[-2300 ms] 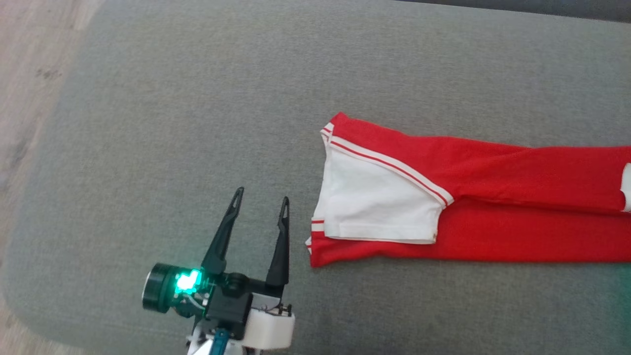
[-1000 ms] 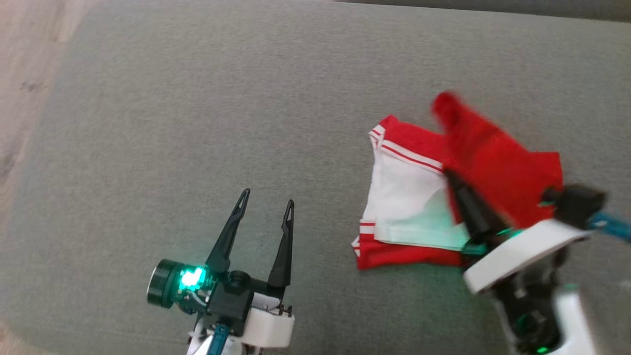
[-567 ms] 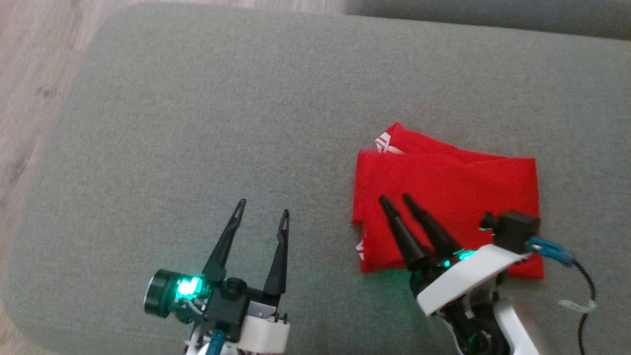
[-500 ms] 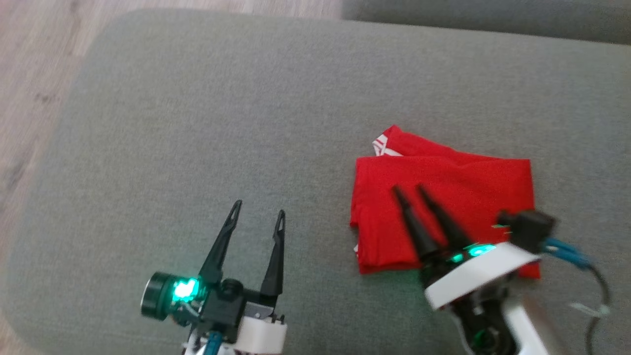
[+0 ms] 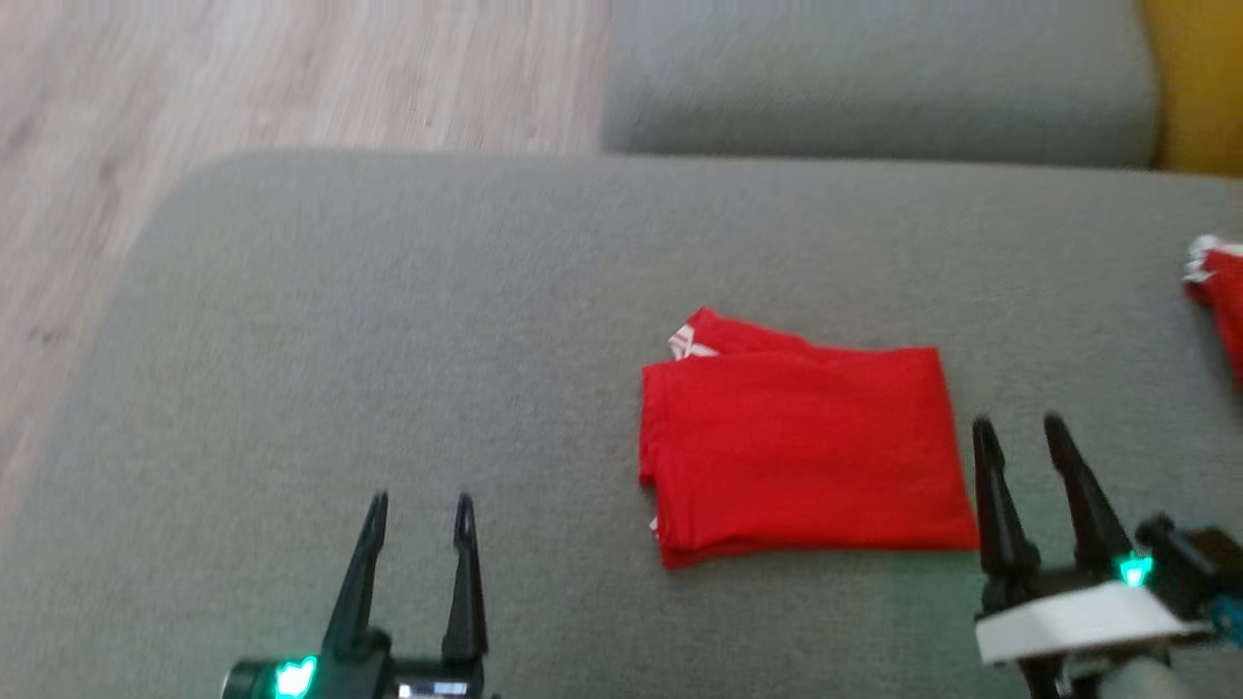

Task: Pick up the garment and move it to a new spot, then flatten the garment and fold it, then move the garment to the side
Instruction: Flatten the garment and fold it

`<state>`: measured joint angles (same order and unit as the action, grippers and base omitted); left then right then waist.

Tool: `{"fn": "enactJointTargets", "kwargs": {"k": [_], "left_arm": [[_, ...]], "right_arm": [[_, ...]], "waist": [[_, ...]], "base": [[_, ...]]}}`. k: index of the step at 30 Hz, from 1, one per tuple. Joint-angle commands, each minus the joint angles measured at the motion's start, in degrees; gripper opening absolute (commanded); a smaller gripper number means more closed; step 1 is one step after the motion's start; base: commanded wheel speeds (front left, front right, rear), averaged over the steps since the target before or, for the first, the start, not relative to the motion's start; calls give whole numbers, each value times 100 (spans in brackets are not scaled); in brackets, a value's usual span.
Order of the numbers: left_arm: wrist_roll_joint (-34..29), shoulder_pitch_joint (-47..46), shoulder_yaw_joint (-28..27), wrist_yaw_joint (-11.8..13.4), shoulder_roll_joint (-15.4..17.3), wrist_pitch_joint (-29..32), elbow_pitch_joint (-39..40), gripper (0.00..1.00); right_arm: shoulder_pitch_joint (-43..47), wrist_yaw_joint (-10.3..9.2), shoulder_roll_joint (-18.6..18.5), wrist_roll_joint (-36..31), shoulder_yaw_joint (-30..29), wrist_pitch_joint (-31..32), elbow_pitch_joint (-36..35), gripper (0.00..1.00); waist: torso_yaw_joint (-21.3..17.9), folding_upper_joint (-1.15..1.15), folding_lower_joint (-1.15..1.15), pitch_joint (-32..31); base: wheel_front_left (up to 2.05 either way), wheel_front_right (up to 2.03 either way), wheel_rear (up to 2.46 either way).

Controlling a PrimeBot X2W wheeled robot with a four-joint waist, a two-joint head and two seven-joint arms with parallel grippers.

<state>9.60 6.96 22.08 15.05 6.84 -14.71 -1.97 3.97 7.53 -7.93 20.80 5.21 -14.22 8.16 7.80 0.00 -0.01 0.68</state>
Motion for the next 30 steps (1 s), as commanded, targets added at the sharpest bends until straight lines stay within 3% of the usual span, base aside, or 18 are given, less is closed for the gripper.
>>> {"fn": "enactJointTargets", "kwargs": {"k": [1, 7, 30], "left_arm": [[8, -114, -230, -49, -18, -29, 181, 100], [-135, 283, -338, -401, -8, -29, 268, 100], [-414, 889, -908, -815, -240, -29, 16, 100]], "right_arm": [[-129, -4, -32, -71, 38, -68, -149, 100], [264, -4, 83, -637, -84, -76, -212, 100], [992, -4, 387, -1115, 8, -77, -9, 100]], "waist": [[-163, 0, 1, -193], [-292, 0, 1, -434], [-305, 0, 1, -973]], "base": [[0, 0, 0], [0, 0, 0], [0, 0, 0]]}}
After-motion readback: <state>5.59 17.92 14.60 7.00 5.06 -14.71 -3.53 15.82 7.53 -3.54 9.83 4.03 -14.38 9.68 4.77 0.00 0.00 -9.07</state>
